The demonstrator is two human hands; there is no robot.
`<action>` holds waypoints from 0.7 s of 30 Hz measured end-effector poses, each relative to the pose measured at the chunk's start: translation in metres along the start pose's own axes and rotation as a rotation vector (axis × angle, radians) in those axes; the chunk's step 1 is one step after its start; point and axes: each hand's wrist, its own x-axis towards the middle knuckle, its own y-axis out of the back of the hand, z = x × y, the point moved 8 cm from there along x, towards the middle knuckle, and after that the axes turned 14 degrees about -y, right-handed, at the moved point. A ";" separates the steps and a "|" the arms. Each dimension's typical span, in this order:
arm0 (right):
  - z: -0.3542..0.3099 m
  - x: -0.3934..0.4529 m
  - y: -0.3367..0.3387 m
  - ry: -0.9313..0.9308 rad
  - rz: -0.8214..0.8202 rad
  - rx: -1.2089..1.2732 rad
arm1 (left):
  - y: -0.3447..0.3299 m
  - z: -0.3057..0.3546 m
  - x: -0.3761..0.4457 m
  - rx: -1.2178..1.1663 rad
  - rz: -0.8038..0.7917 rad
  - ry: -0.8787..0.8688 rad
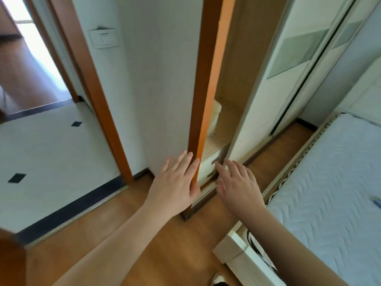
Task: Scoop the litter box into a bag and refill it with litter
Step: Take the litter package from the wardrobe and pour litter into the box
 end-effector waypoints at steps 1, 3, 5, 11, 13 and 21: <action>0.009 0.006 0.000 -0.013 0.007 0.008 | 0.000 0.003 0.011 -0.001 -0.002 0.004; 0.025 0.018 -0.001 -0.028 0.018 0.028 | -0.002 0.010 0.033 -0.002 -0.010 0.006; 0.040 0.031 -0.002 -0.032 0.041 0.053 | -0.003 0.017 0.056 0.013 -0.025 -0.005; 0.101 0.087 -0.007 -0.013 0.068 0.076 | -0.006 0.037 0.143 0.049 -0.034 -0.021; 0.123 0.107 -0.009 -0.014 0.072 0.074 | -0.008 0.041 0.172 0.070 -0.034 0.001; 0.177 0.172 -0.024 0.017 0.028 0.096 | -0.014 0.037 0.252 0.119 -0.011 0.066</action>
